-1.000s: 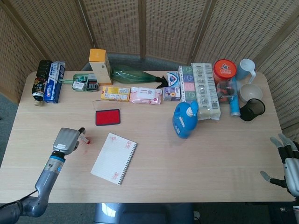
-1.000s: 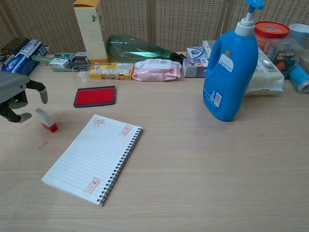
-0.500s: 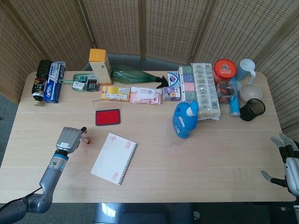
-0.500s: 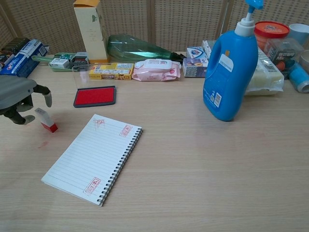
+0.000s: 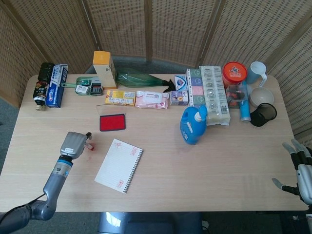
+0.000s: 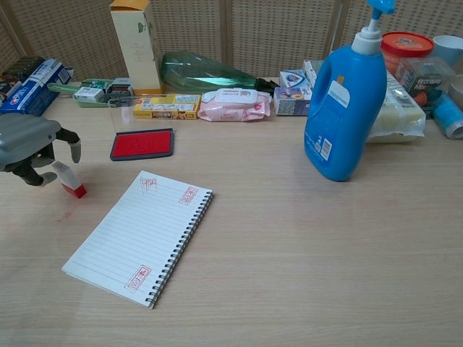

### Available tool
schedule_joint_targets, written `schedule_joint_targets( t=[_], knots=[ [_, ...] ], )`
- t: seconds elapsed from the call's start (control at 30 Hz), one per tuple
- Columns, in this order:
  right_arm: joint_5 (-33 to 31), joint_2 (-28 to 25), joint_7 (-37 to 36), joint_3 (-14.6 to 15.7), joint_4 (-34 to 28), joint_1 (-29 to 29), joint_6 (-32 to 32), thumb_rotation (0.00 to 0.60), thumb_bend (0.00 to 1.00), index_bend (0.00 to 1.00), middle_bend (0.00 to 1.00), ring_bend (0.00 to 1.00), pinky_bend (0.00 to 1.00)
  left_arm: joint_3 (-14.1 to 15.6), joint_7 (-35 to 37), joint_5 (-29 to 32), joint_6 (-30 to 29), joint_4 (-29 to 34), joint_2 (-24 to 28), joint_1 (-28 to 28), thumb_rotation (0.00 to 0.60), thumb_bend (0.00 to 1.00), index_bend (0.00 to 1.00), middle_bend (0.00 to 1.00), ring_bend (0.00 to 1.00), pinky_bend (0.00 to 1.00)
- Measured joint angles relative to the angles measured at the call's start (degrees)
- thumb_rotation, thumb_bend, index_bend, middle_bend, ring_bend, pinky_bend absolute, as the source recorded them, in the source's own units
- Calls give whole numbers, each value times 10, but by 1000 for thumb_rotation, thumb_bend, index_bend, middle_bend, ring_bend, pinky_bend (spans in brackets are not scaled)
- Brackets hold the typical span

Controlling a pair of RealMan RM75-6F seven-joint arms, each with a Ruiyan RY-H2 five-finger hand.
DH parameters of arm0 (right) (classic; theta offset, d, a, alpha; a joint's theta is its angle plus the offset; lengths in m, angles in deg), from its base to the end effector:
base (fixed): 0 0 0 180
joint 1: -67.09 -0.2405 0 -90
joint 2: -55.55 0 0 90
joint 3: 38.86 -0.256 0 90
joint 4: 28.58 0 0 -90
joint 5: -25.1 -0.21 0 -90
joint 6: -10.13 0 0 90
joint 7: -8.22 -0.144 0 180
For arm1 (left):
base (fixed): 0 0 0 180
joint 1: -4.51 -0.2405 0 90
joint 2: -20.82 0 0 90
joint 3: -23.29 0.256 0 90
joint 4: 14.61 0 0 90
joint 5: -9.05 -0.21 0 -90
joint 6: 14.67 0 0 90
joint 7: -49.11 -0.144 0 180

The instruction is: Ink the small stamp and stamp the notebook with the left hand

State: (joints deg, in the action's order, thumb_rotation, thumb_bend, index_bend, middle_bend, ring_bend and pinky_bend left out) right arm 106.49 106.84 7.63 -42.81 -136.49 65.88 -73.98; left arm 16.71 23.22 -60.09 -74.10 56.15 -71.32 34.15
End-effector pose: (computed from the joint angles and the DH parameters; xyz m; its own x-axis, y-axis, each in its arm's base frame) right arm -0.2898 -0.1626 0.2061 0.3329 -0.0280 0.9425 -0.9363 0.1090 0.3339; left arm -0.2606 0.3141 -0.0119 0.6491 0.2113 0.7308 0.7601 -0.2168 -0.6125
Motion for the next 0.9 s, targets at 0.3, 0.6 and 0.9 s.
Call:
schedule_joint_targets(
  t=[0.3, 0.6, 0.9],
  knots=[
    [-2, 1, 2, 0, 0, -1, 1, 600, 68, 117, 27, 0, 0, 0, -5, 3, -3, -6, -5, 4, 600, 386, 480, 1000, 1000, 1000],
    [-3, 1, 2, 0, 0, -1, 2, 600, 68, 117, 27, 0, 0, 3, -9, 6, -2, -9, -9, 6, 600, 403, 544, 1000, 1000, 1000],
    [-1, 0, 1, 0, -1, 0, 0, 600, 68, 116, 27, 0, 0, 1, -12, 6, -8, 6, 1, 7, 600, 404, 564, 1000, 1000, 1000]
  ],
)
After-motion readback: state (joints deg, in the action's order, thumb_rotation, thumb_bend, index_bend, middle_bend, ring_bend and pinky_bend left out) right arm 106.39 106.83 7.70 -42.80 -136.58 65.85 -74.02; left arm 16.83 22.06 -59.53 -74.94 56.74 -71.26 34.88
